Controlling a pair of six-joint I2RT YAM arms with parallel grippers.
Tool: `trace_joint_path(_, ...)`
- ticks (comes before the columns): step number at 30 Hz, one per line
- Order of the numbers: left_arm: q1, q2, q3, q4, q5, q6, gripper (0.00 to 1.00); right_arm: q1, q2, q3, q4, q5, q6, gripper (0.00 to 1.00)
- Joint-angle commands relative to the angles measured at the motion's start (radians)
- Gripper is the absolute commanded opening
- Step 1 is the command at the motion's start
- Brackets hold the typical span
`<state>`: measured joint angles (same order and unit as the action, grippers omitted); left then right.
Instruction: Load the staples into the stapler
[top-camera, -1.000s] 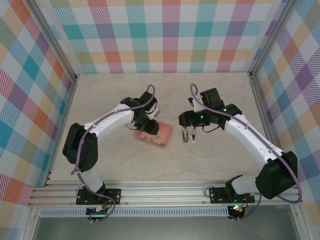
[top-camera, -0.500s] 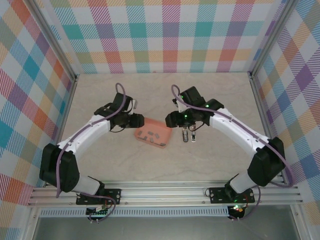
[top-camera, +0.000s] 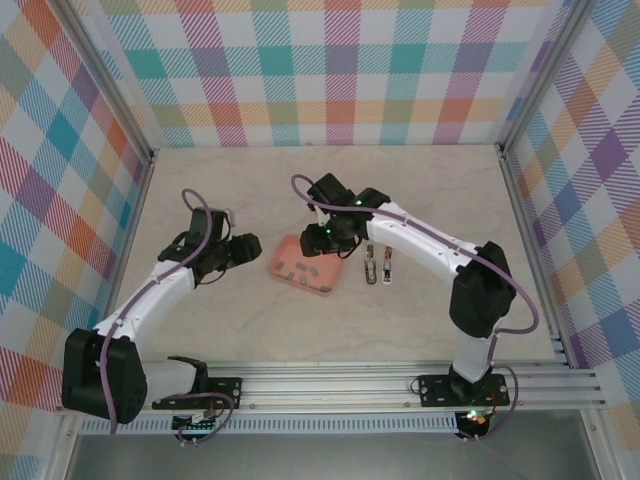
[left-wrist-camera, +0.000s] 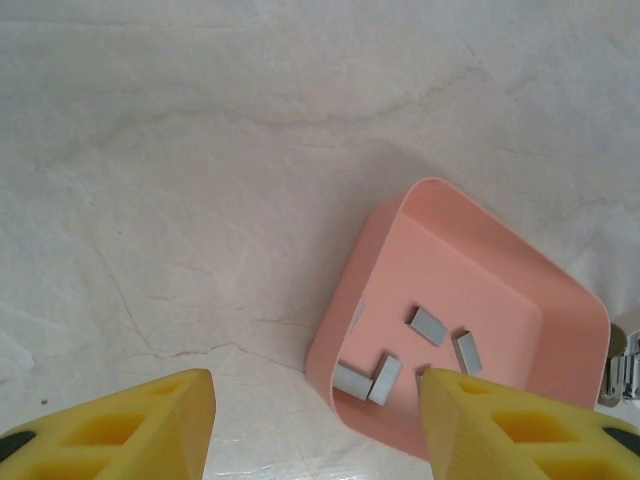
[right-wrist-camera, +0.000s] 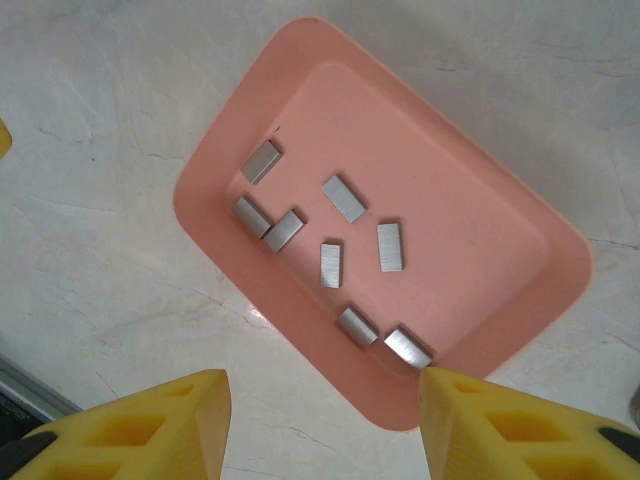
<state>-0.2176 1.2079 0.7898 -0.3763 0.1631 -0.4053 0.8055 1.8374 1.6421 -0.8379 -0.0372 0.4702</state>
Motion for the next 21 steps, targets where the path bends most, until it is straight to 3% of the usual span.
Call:
trace_joint_path(1,0.023,-0.048,-0.055,0.052,-0.015,-0.074,0.57,0.013,0.053,0.076,-0.075,0.035,0.031,0.51)
trace_joint_path(12,0.034,-0.140,-0.165,0.050,-0.107,-0.114,0.59,0.054,0.235,0.280,-0.263,0.147,0.005,0.49)
trace_joint_path(21,0.033,-0.155,-0.229,0.139,-0.115,-0.107,0.59,0.060,0.292,0.303,-0.272,0.183,0.038,0.45)
